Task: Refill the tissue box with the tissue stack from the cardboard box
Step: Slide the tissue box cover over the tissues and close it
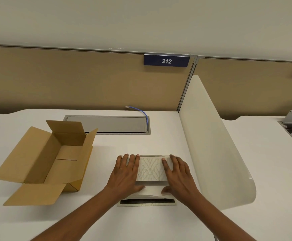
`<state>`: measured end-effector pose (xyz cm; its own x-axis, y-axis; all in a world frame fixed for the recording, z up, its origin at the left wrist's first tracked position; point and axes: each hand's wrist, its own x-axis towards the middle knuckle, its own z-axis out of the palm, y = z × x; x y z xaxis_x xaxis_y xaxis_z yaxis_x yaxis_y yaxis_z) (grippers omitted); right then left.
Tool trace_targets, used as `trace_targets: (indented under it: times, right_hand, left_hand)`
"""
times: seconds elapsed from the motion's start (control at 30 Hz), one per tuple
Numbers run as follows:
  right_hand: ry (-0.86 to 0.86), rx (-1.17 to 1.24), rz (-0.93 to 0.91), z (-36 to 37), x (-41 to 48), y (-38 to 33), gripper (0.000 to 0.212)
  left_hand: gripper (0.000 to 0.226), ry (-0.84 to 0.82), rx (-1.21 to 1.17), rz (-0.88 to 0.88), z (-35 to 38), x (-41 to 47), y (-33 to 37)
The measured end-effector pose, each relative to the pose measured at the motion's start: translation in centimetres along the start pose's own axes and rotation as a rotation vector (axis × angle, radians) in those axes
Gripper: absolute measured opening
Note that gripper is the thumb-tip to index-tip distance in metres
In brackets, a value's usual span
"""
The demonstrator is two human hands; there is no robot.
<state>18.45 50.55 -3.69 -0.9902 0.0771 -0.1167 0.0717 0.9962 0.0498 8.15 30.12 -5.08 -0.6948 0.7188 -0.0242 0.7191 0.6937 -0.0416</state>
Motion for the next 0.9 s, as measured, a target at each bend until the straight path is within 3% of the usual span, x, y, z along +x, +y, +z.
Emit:
trace_targets:
  times: [0.3, 0.5, 0.9]
  right_hand:
    - [-0.105, -0.084, -0.058, 0.7, -2.4, 1.1, 0.149]
    - [-0.101, -0.116, -0.079, 0.9, -2.9, 1.1, 0.136]
    - [0.032, -0.071, -0.102, 2.2, -2.8, 1.0, 0.103]
  left_hand:
    - [0.146, -0.108, -0.003, 0.024, -0.1, -2.3, 0.2]
    - [0.140, -0.164, -0.019, 0.044, 0.6, -2.6, -0.1]
    - [0.117, -0.076, 0.035, 0.120, 1.6, -2.6, -0.8]
